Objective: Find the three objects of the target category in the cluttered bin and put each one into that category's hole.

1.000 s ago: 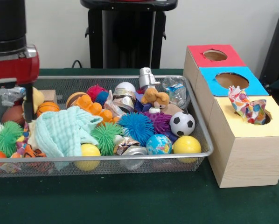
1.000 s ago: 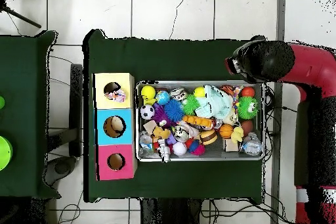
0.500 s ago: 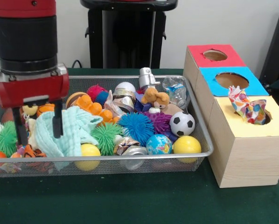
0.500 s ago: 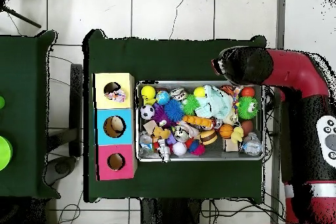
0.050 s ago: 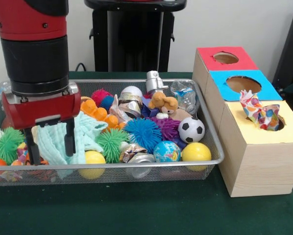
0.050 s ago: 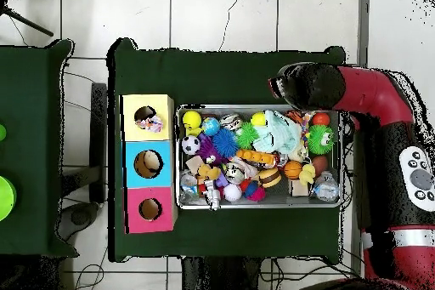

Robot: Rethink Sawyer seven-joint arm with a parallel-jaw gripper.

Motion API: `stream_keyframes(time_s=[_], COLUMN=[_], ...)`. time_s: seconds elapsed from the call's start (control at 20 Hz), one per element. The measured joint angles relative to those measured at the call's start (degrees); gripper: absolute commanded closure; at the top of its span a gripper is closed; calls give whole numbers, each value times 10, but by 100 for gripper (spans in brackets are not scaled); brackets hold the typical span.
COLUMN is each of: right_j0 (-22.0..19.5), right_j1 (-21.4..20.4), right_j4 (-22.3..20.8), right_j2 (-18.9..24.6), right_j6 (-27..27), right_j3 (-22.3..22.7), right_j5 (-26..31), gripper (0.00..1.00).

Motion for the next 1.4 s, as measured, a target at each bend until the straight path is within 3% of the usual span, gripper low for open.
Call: stream_keyframes(time_s=[0.5, 0.95, 1.4], right_j0=[17, 51, 67], right_j1=[7, -10, -15], right_j4=[0, 0, 1], right_j2=[-1, -6, -6], right_j6=[0, 0, 0], right_j3=[-38, -55, -77], right_j5=[47, 132, 159], gripper=[0, 0, 0])
